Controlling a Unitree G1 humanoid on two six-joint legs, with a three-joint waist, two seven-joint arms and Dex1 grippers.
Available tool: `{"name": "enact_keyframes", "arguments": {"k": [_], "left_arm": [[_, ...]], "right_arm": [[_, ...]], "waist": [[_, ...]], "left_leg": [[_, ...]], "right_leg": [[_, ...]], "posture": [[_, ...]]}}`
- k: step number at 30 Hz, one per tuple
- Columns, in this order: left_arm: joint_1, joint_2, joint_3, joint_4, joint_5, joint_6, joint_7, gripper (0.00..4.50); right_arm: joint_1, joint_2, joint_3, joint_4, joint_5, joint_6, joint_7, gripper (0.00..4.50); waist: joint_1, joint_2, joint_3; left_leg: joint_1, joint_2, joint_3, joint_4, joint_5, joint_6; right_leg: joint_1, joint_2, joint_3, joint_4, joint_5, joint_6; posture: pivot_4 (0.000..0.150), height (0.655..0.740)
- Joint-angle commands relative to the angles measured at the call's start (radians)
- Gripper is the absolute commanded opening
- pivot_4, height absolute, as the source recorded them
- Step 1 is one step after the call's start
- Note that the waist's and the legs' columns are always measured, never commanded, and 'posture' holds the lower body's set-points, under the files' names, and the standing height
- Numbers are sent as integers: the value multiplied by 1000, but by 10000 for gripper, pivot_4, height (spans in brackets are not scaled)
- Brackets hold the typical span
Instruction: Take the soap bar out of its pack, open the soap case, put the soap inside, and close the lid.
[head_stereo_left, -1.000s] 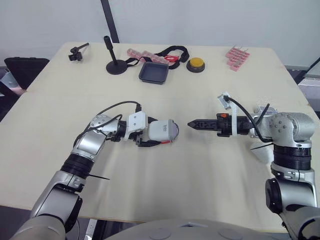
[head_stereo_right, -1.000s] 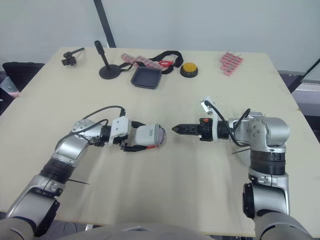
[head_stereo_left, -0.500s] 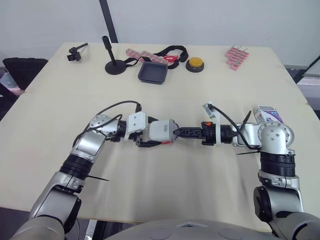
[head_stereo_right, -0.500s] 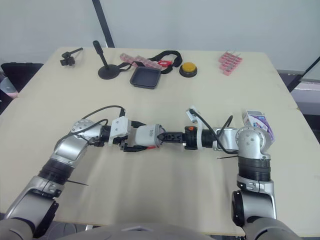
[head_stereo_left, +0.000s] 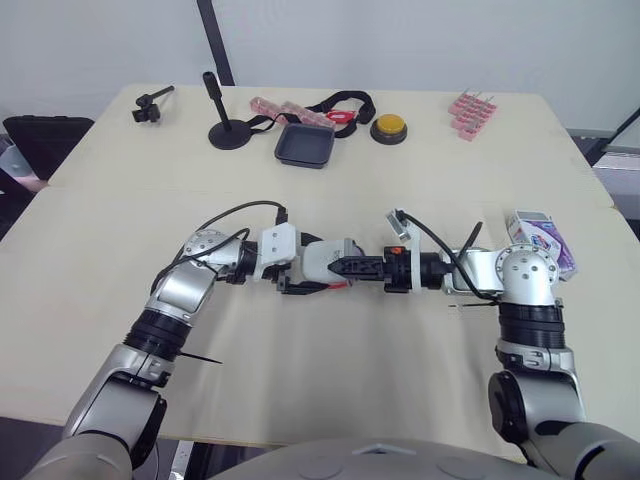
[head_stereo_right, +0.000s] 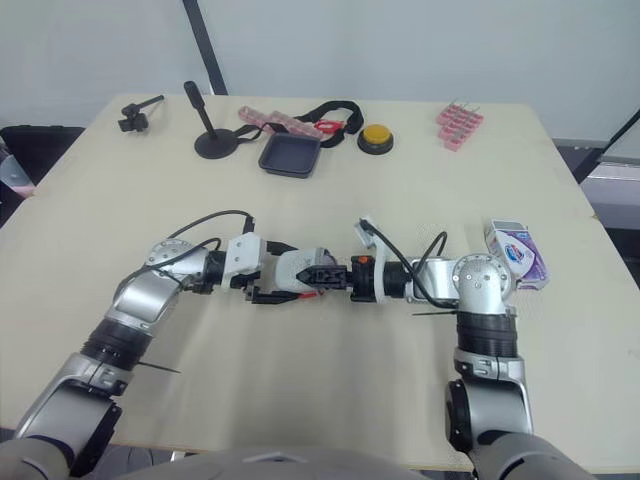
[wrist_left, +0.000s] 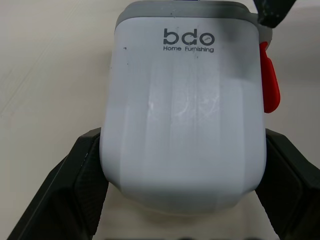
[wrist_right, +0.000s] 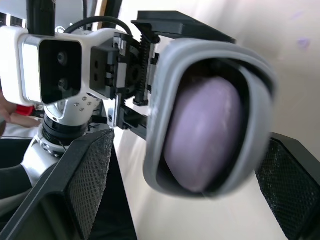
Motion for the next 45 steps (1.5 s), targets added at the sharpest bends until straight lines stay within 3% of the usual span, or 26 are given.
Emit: {"name": "enact_keyframes", "arguments": {"k": [1,13,21,32,34,45], "left_arm": [[-3,2,15,-31,-22,-4,6,35007],[-3,0,14,-32,-21,-2,10,35007],[2,-3,11,-39,-19,-1,18,35007],[-2,-4,16,-29,-35,-1,12,35007],[-3,2,11,-24,-35,11,0,42998],[5,27,19,-37,-35,28,-23,42998]], "right_arm": [[-24,1,-32,-5,40,6,-15,44668],[-46,26,-17,17,55,6,-55,44668],[-54,24,8,26,60,6,-67,21391],[-48,26,11,56,139,6,-99,21252],[-48,26,10,60,151,6,-109,21252],[-65,22,-31,83,172,6,-171,21252]], "waist": [[0,0,0],[-3,0,0],[-5,0,0],[-8,0,0],[-8,0,0],[-10,0,0]], "left_leg": [[0,0,0,0,0,0],[0,0,0,-1,0,0],[0,0,0,-1,0,0],[0,0,0,-2,0,-1],[0,0,0,-2,0,-1],[0,0,0,-3,1,-1]], "right_leg": [[0,0,0,0,0,0],[0,0,0,-1,0,0],[0,0,0,-1,0,0],[0,0,-1,-2,0,0],[0,0,0,-2,0,0],[0,0,-1,-2,0,0]], "posture": [[1500,7400],[1500,7400],[1500,7400],[1500,7400],[1500,7400],[1500,7400]]}}
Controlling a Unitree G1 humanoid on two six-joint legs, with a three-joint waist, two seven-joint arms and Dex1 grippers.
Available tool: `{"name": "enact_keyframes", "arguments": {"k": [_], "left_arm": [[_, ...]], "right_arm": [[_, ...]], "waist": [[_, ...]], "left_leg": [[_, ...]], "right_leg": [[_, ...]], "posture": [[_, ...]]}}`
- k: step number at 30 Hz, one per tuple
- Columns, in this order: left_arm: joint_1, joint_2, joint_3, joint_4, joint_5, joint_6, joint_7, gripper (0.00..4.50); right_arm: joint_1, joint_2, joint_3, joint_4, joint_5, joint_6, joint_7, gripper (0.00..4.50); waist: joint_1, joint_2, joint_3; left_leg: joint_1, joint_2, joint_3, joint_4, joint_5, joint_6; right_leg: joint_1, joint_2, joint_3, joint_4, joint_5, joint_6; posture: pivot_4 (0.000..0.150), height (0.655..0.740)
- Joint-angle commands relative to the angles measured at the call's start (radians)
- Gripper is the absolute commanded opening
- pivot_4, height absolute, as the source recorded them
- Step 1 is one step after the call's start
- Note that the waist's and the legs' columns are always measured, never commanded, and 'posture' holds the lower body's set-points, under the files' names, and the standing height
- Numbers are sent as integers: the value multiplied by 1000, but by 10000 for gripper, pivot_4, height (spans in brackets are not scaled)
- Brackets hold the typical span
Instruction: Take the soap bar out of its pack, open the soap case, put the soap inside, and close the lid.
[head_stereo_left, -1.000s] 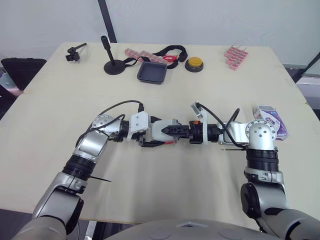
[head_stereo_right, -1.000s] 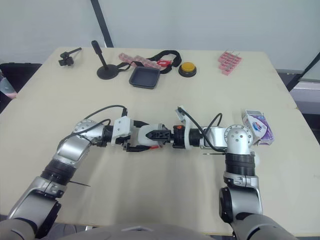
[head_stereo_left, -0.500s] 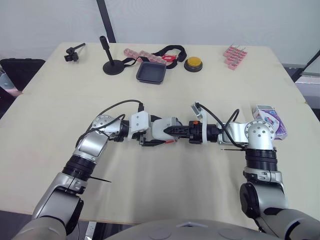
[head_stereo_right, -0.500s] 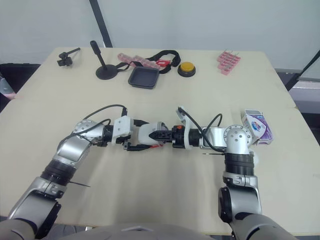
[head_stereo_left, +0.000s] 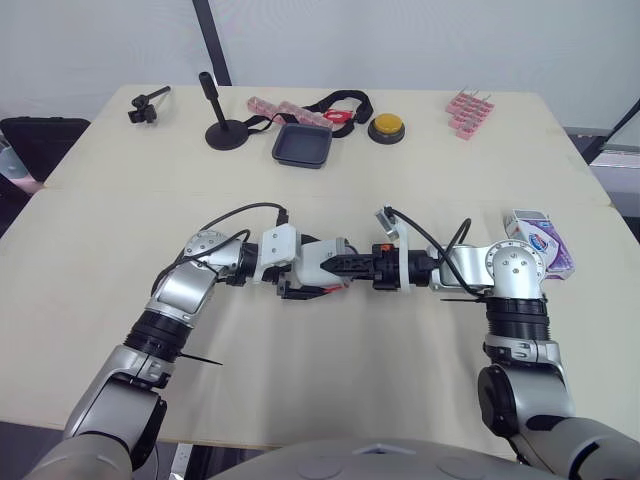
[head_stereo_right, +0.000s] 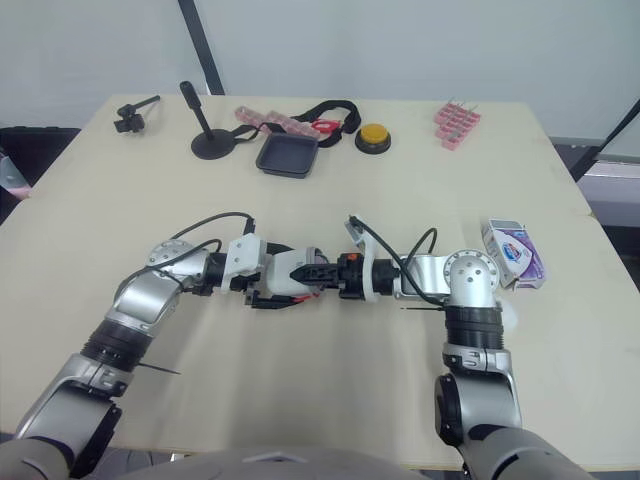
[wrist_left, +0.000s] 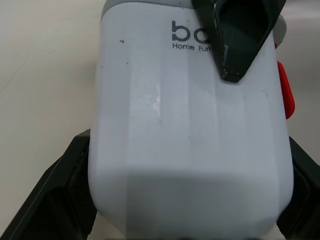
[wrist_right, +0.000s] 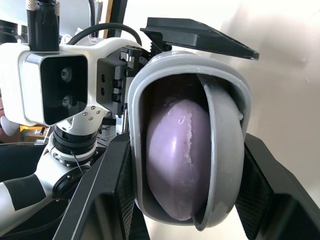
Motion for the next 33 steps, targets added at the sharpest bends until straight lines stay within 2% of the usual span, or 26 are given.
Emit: {"name": "enact_keyframes", "arguments": {"k": [1,5,8,12,18,23,28,33], "left_arm": [[3,31,25,-37,-20,12,-5,42998],[42,99,35,-104,-59,79,-48,42998],[71,124,51,-125,-53,63,-26,42998],[94,134,101,-138,-71,86,27,42998],[81,126,132,-149,-105,115,43,42998],[53,93,138,-176,-151,153,60,42998],[26,43,143,-228,-231,262,87,42998],[19,3,103,-251,-235,298,107,42998]], "right_arm": [[-34,-17,-38,-1,23,5,1,21252],[-69,-73,-60,24,-9,-15,11,21252],[-89,-121,-60,22,-33,-31,29,21252],[-100,-308,130,-189,-176,-90,151,21252],[-153,-457,242,-317,-250,-132,300,21252],[-216,-640,455,-484,-390,-215,447,21252],[-306,-724,595,-552,-490,-285,581,21252],[-377,-830,806,-604,-699,-431,722,21252]], "waist": [[-1,0,0],[-4,0,0],[0,0,0],[10,1,1],[7,1,1],[15,1,1],[12,1,1],[13,0,1]], "left_leg": [[0,0,0,0,0,0],[0,0,0,-1,0,0],[0,-1,0,-1,0,0],[-1,-1,-1,-1,0,0],[-1,0,-2,-1,1,-2],[-1,0,-2,-1,1,-2],[-1,0,-2,-1,1,-2],[-1,0,-2,0,1,-2]], "right_leg": [[0,0,0,0,0,0],[0,0,0,0,0,0],[0,0,0,-1,0,0],[0,0,-1,-1,0,0],[0,1,-1,-1,0,0],[1,1,-2,-2,0,0],[1,1,-1,-1,0,0],[1,1,-1,-1,0,0]], "posture": [[1500,7400],[1500,7400],[1500,7400],[1500,7400],[1500,7400],[1500,7400],[1500,7400],[1500,7400]]}}
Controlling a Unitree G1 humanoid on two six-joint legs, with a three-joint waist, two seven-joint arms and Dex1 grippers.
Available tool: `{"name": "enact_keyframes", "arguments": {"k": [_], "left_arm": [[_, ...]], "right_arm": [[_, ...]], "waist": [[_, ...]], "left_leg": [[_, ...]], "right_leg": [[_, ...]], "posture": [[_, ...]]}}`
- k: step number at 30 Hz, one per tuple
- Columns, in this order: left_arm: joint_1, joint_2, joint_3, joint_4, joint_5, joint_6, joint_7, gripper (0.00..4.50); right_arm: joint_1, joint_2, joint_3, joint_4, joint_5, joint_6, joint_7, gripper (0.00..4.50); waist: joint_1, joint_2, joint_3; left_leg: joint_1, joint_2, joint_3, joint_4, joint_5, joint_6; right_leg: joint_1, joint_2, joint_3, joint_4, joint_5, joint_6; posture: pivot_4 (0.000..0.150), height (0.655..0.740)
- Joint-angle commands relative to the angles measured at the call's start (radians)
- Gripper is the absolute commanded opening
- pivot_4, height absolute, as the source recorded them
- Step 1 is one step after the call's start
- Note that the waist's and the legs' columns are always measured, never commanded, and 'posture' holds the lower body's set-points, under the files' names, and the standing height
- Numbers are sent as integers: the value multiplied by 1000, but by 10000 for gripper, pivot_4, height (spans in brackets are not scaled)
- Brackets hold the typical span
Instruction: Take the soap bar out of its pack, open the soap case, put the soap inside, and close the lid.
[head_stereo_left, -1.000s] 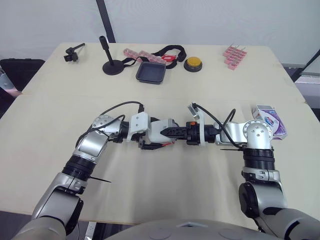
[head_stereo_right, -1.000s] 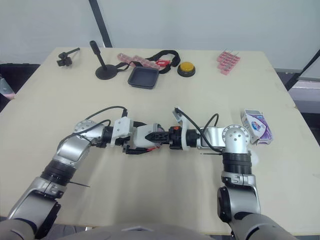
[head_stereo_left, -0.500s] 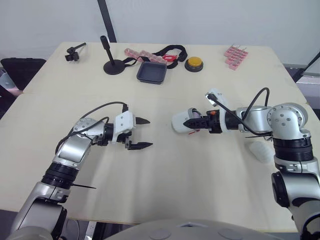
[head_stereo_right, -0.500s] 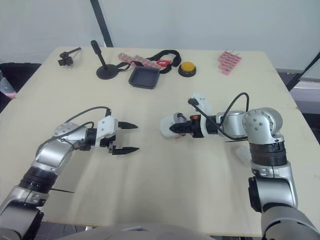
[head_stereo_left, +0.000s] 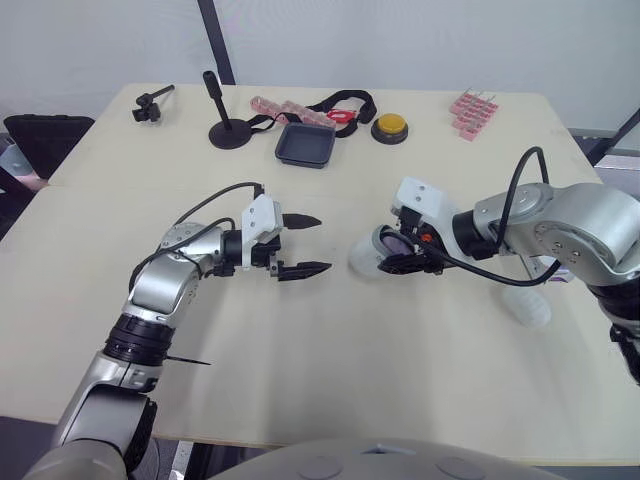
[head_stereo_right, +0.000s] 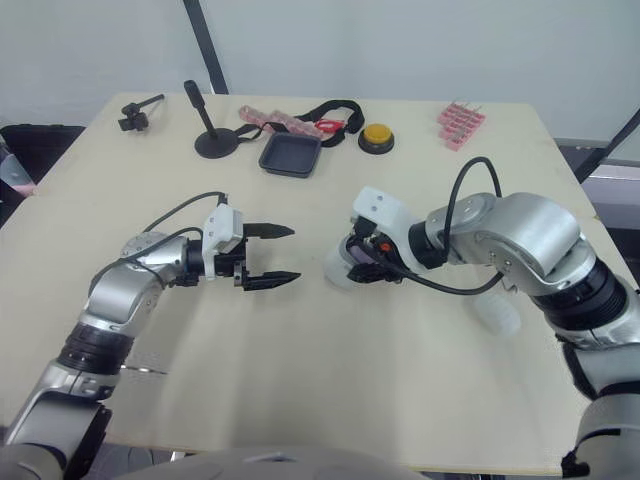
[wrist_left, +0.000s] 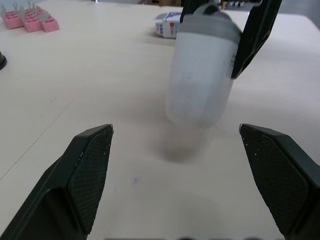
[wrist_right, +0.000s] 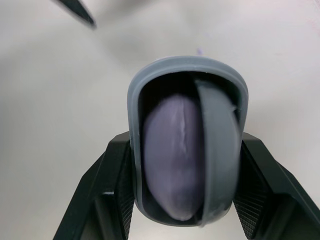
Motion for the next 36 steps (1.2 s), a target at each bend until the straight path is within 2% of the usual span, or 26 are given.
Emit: {"name": "enact_keyframes", "arguments": {"k": [1,8,15,22,35,36], "left_arm": [[-8,-17,-20,-41,-3,4,4,42998],[-23,-59,-89,-8,43,-46,-2,42998],[-67,-128,-132,71,99,-122,6,42998],[-97,-184,-147,137,144,-162,30,42998],[-105,-201,-175,138,145,-149,-3,42998],[-106,-202,-173,137,140,-144,-8,41453]], "right_arm": [[-57,-41,97,-32,-139,-107,100,21252],[-75,-50,193,5,-318,-241,240,21252],[-88,-20,240,31,-438,-295,334,21252],[-92,1,233,56,-488,-271,397,21252],[-91,52,231,82,-561,-275,443,21252],[-90,55,230,79,-564,-274,446,21252]], "waist": [[-1,0,0],[-5,0,0],[-8,0,0],[-12,0,0],[-16,0,0],[-18,0,0]], "left_leg": [[0,0,0,0,0,0],[0,0,0,1,0,0],[0,0,0,4,0,1],[0,0,0,5,1,2],[0,1,0,6,1,3],[1,1,0,6,1,3]], "right_leg": [[0,0,0,0,0,0],[0,0,0,1,0,0],[0,0,1,4,0,0],[0,0,1,5,0,0],[0,0,1,7,0,-1],[0,0,1,8,0,-1]], "posture": [[1500,7400],[1500,7400],[1500,7400],[1500,7400],[1500,7400],[1500,7400]]}}
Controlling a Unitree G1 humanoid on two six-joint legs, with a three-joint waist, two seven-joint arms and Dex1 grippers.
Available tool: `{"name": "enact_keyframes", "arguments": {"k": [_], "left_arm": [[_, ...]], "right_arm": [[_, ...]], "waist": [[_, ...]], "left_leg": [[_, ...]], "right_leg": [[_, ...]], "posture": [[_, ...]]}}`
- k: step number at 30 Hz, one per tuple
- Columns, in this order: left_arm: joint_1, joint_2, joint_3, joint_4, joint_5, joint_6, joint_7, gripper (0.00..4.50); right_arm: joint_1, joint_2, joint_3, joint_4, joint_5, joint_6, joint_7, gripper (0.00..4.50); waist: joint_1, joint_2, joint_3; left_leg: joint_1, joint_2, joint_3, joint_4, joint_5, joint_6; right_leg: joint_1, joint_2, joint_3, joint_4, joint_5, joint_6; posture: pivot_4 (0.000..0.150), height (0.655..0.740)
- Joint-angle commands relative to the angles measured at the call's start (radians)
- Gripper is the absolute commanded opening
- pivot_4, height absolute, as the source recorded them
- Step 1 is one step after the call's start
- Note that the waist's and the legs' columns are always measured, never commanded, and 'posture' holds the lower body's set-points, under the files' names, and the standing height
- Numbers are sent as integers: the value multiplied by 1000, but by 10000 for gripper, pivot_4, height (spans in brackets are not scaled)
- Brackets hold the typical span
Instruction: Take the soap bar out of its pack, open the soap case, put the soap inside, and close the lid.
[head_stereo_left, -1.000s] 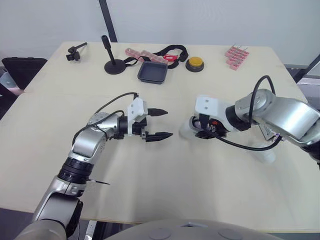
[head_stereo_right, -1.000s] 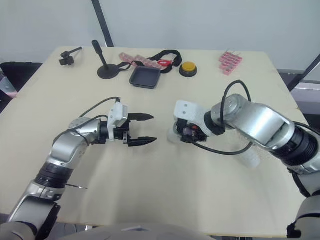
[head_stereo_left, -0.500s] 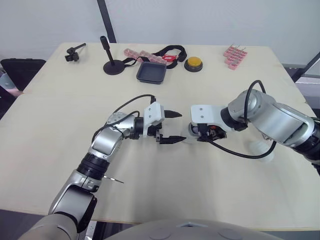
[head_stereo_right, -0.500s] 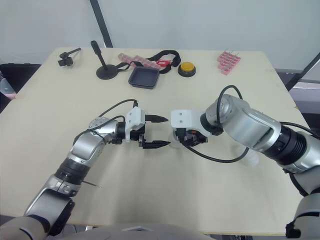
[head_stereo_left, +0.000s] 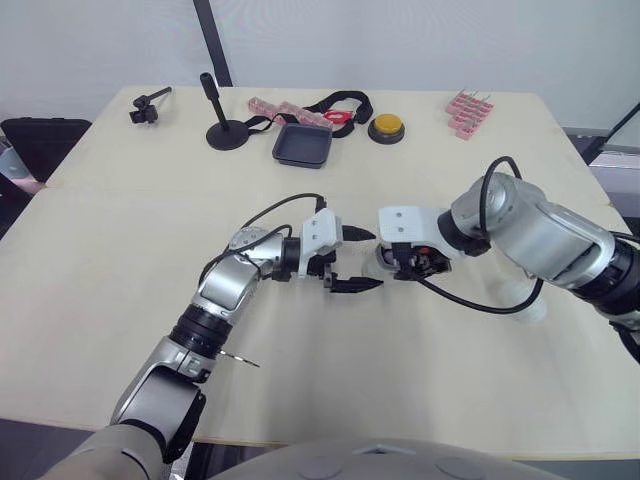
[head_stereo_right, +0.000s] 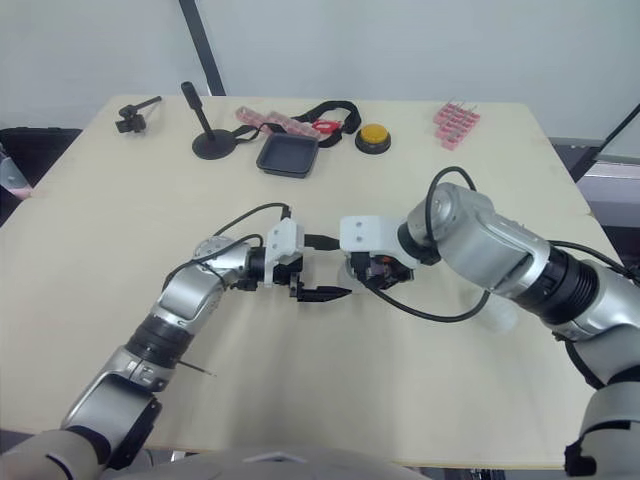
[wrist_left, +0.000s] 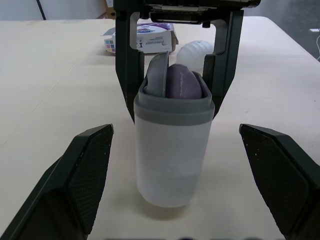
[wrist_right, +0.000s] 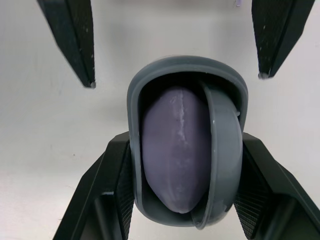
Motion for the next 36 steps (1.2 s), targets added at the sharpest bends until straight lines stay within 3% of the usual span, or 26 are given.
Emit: {"name": "enact_keyframes", "arguments": {"k": [1,5,36], "left_arm": [[-19,1,0,-10,-6,-3,-14,37792],[-21,-1,-4,-8,6,-7,-11,25898],[-40,-21,-40,49,64,-39,0,25898]], "right_arm": [[-18,7,-23,-17,-22,-7,14,21252],[-14,13,-24,-21,-36,-13,23,21252],[-16,61,-37,-57,-56,-3,50,21252]], "waist": [[-2,0,0],[-3,0,0],[-6,0,0]], "left_leg": [[0,0,0,0,0,0],[0,0,0,0,0,0],[0,0,0,1,0,1]], "right_leg": [[0,0,0,0,0,0],[0,0,0,0,0,0],[0,0,0,3,0,0]], "posture": [[1500,7400],[1500,7400],[1500,7400]]}}
